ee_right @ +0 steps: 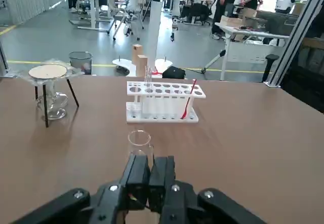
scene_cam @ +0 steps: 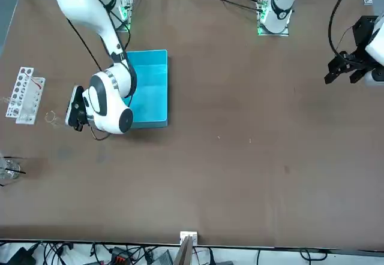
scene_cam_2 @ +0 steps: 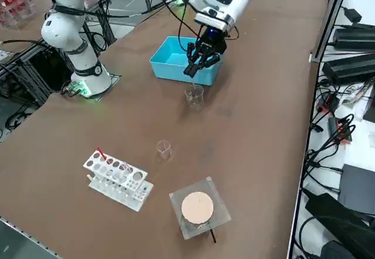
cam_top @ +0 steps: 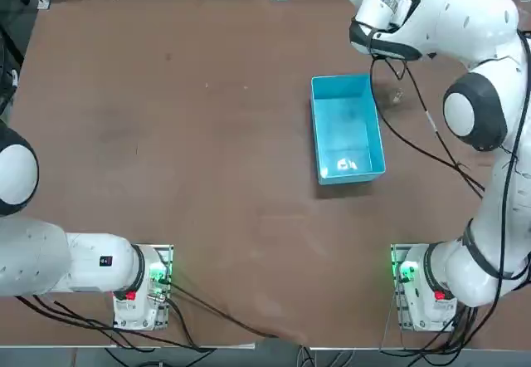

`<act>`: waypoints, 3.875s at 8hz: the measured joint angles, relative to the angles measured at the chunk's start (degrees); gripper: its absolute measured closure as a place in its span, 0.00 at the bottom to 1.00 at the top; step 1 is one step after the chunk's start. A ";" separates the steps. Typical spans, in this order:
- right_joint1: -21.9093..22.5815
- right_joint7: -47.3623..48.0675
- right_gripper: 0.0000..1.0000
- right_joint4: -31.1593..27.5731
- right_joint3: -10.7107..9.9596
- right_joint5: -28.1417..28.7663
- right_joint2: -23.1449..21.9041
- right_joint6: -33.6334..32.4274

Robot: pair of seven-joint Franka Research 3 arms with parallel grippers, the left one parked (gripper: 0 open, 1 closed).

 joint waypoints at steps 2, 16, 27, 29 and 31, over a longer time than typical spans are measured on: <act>0.00 3.14 0.96 0.04 -0.04 0.01 2.46 -0.02; 0.68 7.63 0.49 0.60 -0.18 2.64 5.68 -0.31; -11.69 -15.20 0.00 -22.57 -1.82 -9.02 -17.45 8.21; -17.98 -6.28 0.00 -37.50 -1.84 -19.26 -24.10 16.49; -22.07 2.05 0.00 -45.30 -1.83 -27.35 -24.52 19.96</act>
